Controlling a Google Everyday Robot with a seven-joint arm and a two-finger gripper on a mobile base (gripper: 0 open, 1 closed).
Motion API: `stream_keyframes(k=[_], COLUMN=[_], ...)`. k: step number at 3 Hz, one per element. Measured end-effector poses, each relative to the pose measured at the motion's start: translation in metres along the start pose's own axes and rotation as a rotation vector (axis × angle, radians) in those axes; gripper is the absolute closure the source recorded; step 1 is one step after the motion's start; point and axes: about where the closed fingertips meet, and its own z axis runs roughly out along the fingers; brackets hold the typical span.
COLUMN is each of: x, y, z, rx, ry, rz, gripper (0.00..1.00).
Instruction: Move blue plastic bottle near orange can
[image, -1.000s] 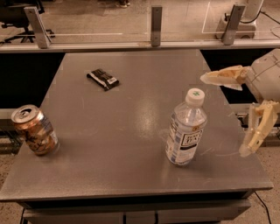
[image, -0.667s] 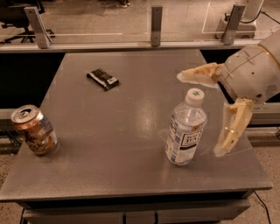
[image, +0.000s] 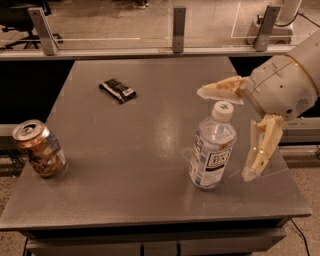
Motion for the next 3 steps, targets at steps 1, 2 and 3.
stream_keyframes(k=[1,2,3], x=[0.0096,0.0074,0.0056], y=[0.0024,-0.0005,-0.0029], z=[0.0122,0.0127,0.0136], rx=[-0.045,-0.033,-0.024], ry=[-0.003,-0.001,0.0], rz=[0.017,0.014,0.011], gripper=[0.0,0.18,0.42])
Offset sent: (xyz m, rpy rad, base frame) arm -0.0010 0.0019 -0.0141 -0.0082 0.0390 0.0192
